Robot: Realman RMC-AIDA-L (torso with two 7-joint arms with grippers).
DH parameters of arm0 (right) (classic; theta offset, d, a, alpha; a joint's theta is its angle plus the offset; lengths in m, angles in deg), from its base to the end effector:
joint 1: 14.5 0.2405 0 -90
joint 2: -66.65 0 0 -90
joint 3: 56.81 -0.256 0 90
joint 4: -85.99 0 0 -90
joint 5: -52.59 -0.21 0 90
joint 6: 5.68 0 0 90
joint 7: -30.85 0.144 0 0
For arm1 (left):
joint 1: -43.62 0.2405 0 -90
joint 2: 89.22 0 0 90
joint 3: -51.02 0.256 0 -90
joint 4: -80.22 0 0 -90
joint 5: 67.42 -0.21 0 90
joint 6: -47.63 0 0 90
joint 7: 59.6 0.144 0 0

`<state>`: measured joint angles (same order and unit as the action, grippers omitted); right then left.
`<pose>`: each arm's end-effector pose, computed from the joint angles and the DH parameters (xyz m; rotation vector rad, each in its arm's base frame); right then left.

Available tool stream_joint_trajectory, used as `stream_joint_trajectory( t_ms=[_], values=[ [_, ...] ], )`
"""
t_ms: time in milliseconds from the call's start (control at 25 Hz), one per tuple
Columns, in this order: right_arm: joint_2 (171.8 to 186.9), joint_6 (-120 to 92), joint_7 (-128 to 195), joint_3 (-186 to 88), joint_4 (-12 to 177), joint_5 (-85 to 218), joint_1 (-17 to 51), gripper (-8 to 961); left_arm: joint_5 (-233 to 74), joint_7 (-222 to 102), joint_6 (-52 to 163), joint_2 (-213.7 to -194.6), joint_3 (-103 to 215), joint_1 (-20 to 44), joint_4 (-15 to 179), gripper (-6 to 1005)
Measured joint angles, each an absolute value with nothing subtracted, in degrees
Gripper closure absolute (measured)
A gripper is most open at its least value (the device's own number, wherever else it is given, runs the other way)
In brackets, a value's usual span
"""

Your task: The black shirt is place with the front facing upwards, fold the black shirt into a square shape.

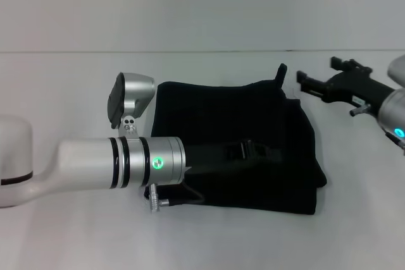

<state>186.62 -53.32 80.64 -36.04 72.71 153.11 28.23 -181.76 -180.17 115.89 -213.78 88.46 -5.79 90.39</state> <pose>0.2812 0.4178 -0.0292 -2.0916 0.6685 0.5150 -0.1818 0.3536 -0.1234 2.3249 1.8653 0.7718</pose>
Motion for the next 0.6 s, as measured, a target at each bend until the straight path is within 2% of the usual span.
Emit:
stream_joint_trajectory(
  t_ms=[280, 520, 600],
  values=[
    [186.41, -52.00, 80.53, -36.04, 71.14, 144.67, 24.21, 26, -181.39, -177.99, 115.98, -213.84, 88.27, -5.42, 89.07, 874],
    [186.44, -56.84, 80.51, -36.00, 70.78, 139.81, 20.42, 26, -178.49, -170.96, 125.67, -213.73, 87.30, -5.11, 89.18, 793],
    [186.43, -59.25, 80.50, -35.97, 70.77, 139.14, 19.44, 26, -177.60, -168.96, 129.39, -213.50, 87.26, -4.49, 90.22, 709]
  ],
)
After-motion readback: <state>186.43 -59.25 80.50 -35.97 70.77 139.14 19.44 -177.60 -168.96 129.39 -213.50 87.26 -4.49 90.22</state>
